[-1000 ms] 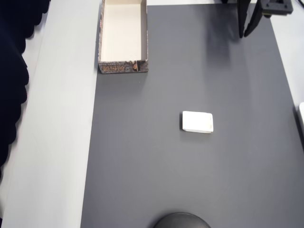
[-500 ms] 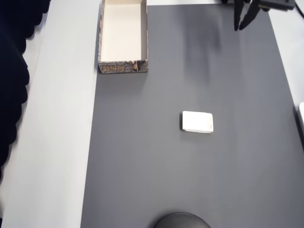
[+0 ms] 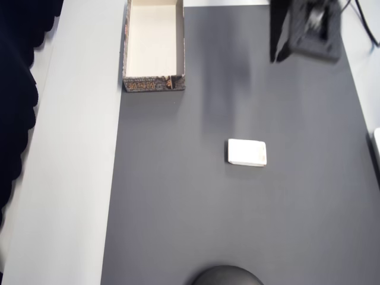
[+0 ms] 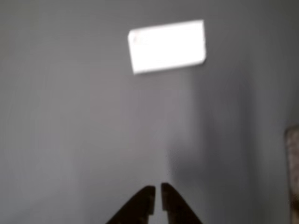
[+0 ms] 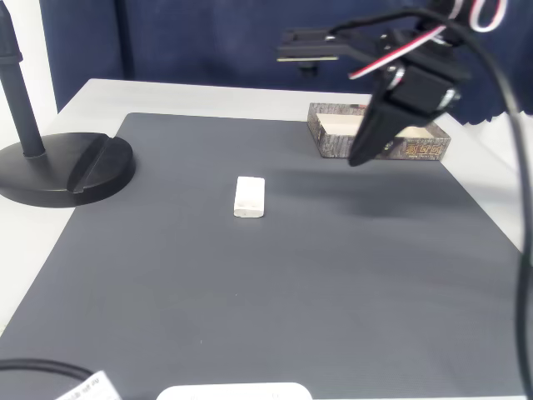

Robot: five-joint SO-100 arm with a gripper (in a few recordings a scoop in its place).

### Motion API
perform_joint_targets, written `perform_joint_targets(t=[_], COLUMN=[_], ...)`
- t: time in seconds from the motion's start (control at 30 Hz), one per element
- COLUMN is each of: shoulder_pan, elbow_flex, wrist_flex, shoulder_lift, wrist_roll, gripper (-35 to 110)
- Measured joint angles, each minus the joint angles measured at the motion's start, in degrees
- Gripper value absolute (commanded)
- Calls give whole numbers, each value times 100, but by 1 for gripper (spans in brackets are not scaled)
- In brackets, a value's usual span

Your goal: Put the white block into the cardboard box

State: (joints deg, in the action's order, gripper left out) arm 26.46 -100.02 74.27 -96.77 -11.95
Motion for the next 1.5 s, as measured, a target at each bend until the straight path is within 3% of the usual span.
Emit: perform_joint_targets(t=[0.43, 1.5], shoulder_pan=[0, 0], elbow_flex=[2399, 6469], wrist_flex=[492, 1485], shoulder_lift=[2364, 5353], wrist_roll=[-97, -536], gripper=[-1, -1])
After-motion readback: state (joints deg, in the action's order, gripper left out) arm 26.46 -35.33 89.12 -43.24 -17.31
